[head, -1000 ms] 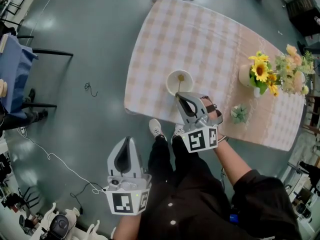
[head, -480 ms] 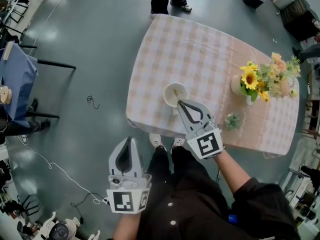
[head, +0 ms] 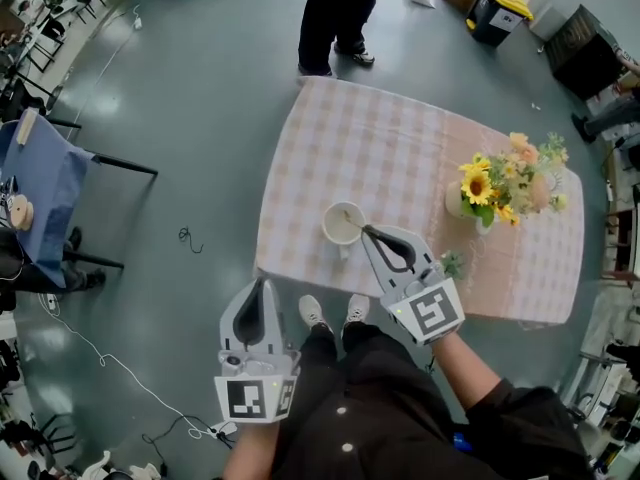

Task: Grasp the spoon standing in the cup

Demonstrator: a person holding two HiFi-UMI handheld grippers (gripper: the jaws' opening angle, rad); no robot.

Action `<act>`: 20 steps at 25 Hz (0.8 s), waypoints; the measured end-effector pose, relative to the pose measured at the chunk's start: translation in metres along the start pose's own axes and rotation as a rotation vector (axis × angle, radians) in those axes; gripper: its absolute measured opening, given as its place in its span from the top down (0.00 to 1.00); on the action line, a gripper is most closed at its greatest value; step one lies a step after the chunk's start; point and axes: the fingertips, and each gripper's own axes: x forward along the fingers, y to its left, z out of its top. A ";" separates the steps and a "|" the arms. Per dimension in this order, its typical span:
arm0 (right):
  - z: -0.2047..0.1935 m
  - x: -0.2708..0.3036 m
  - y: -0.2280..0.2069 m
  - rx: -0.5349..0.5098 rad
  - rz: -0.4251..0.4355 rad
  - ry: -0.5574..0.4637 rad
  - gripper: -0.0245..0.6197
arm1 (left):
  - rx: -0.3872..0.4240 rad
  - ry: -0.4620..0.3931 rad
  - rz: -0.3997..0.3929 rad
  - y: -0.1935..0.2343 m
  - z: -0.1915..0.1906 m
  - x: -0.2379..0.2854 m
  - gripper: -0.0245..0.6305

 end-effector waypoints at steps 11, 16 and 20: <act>0.063 -0.045 -0.022 0.120 -0.111 -0.107 0.96 | 0.023 -0.065 -0.006 0.006 0.036 0.005 0.94; 0.079 -0.063 -0.033 0.099 -0.163 -0.151 0.96 | 0.042 -0.103 -0.009 0.009 0.048 0.006 0.94; 0.087 -0.076 -0.039 0.094 -0.199 -0.178 0.96 | 0.051 -0.131 -0.007 0.011 0.060 0.006 0.94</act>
